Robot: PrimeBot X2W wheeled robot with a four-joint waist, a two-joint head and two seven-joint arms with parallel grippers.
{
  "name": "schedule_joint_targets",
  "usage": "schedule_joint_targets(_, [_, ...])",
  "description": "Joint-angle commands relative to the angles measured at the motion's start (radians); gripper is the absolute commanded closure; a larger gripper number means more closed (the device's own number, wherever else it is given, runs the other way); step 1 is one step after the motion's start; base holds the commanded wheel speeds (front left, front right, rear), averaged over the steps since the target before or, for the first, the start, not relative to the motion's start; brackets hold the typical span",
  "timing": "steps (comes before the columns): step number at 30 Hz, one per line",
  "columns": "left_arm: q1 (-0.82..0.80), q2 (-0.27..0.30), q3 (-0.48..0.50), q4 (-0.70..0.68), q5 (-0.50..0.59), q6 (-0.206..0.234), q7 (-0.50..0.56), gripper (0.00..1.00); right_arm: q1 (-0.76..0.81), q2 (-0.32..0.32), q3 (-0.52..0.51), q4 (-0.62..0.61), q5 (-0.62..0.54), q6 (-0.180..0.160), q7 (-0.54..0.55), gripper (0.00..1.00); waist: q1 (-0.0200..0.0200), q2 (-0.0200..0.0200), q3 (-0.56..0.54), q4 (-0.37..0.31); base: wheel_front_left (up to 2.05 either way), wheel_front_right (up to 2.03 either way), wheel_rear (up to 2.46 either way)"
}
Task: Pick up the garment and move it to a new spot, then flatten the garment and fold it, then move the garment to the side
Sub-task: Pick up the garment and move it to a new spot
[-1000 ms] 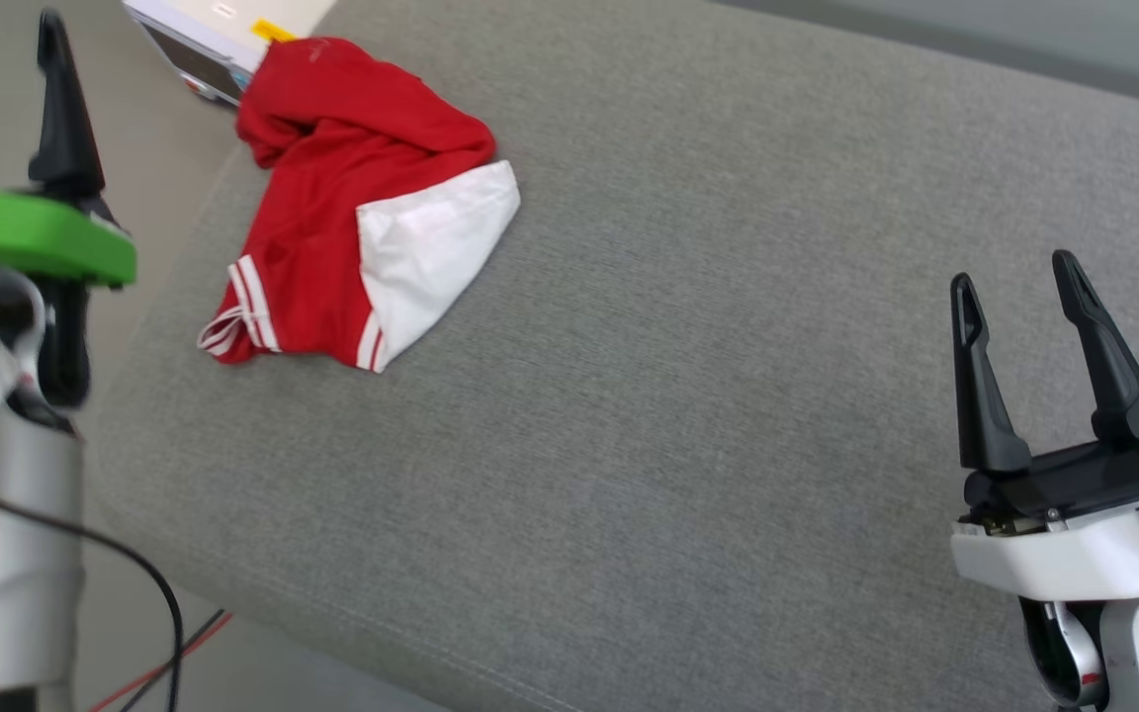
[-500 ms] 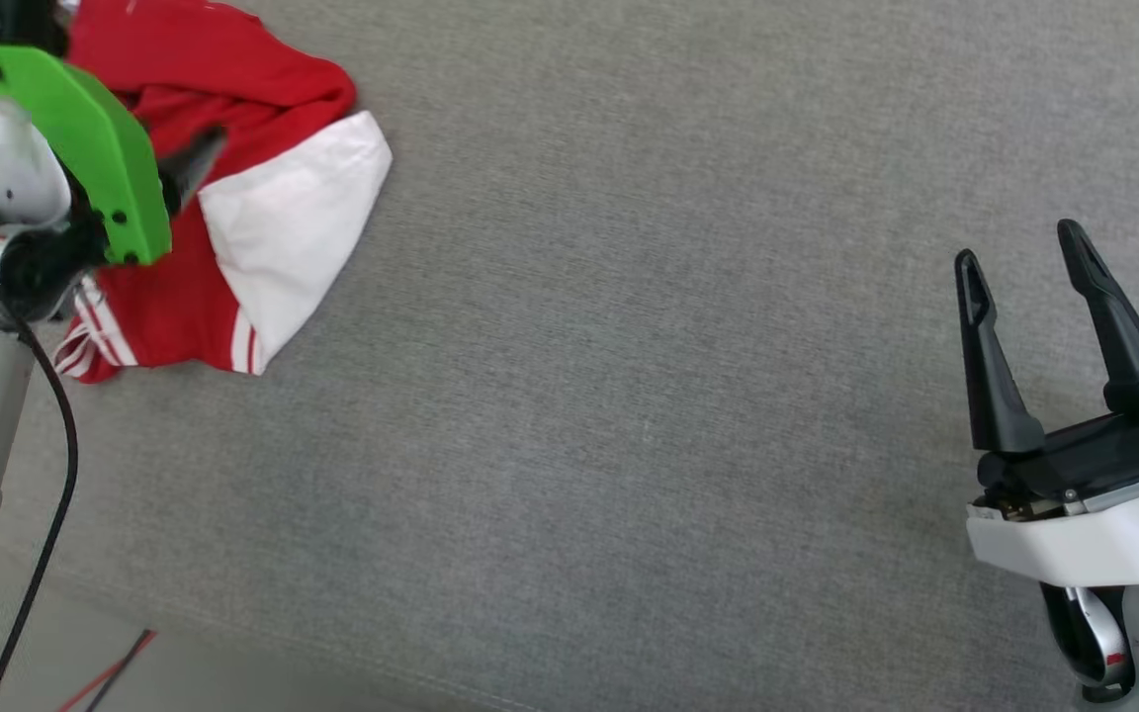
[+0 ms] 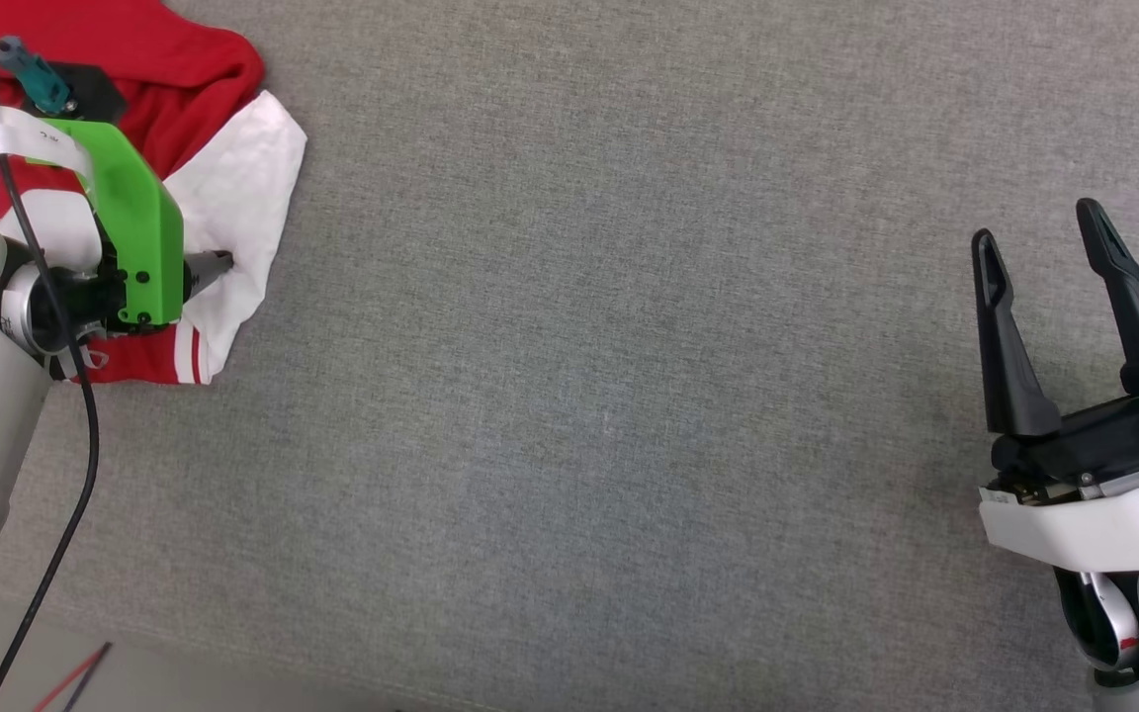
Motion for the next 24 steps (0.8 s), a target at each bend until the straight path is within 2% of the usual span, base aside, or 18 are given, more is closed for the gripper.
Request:
schedule_joint_targets(1, [0.064,-0.060,-0.048,0.034,-0.012,-0.003,0.006,0.00,-0.019,0.000,0.003,0.005,0.007,-0.001,-0.005,0.00,0.0000,-0.0001,-0.002,-0.001,0.00,0.00,0.00])
schedule_joint_targets(2, [0.066,-0.063,-0.060,0.040,-0.015,-0.003,0.001,0.00,-0.019,0.001,0.006,0.009,0.008,-0.001,-0.005,0.00,0.0000,-0.0001,-0.007,-0.001,0.00,0.00,0.00])
schedule_joint_targets(3, [0.066,-0.064,-0.065,0.044,-0.022,-0.003,-0.005,0.66,-0.017,0.002,0.007,0.012,0.009,-0.001,-0.005,0.00,0.0000,-0.0001,-0.013,-0.001,0.00,0.00,0.00])
schedule_joint_targets(4, [0.062,-0.060,-0.067,0.045,-0.029,-0.003,-0.019,1.00,-0.016,0.004,0.009,0.015,0.010,-0.001,-0.005,0.00,0.0000,-0.0001,-0.023,-0.001,0.00,0.00,0.00])
schedule_joint_targets(9, [0.030,-0.001,-0.079,-0.023,-0.041,-0.003,-0.132,1.00,-0.003,0.026,0.002,0.024,0.015,-0.001,-0.005,0.00,0.0000,-0.0001,-0.089,-0.001,0.00,0.00,0.00])
schedule_joint_targets(13, [0.008,0.069,-0.101,-0.145,-0.049,-0.003,-0.225,1.00,0.024,0.051,-0.014,0.034,0.019,-0.001,-0.005,0.00,0.0000,-0.0001,-0.155,0.002,0.00,0.00,0.00])
schedule_joint_targets(17, [-0.015,0.126,-0.135,-0.276,-0.052,-0.003,-0.269,1.00,0.051,0.075,-0.023,0.043,0.021,-0.001,-0.005,0.00,0.0000,-0.0001,-0.214,-0.001,0.00,0.00,0.00])
schedule_joint_targets(20, [-0.043,0.145,-0.163,-0.367,-0.039,-0.003,-0.292,1.00,0.057,0.090,-0.023,0.044,0.021,-0.001,-0.005,0.00,0.0000,-0.0001,-0.244,-0.020,0.00,0.00,0.00])
schedule_joint_targets(24, [-0.084,0.124,-0.211,-0.460,-0.008,-0.003,-0.306,1.00,0.061,0.107,-0.031,0.040,0.019,-0.001,-0.005,0.00,0.0000,-0.0001,-0.266,-0.057,0.00,0.00,0.00])
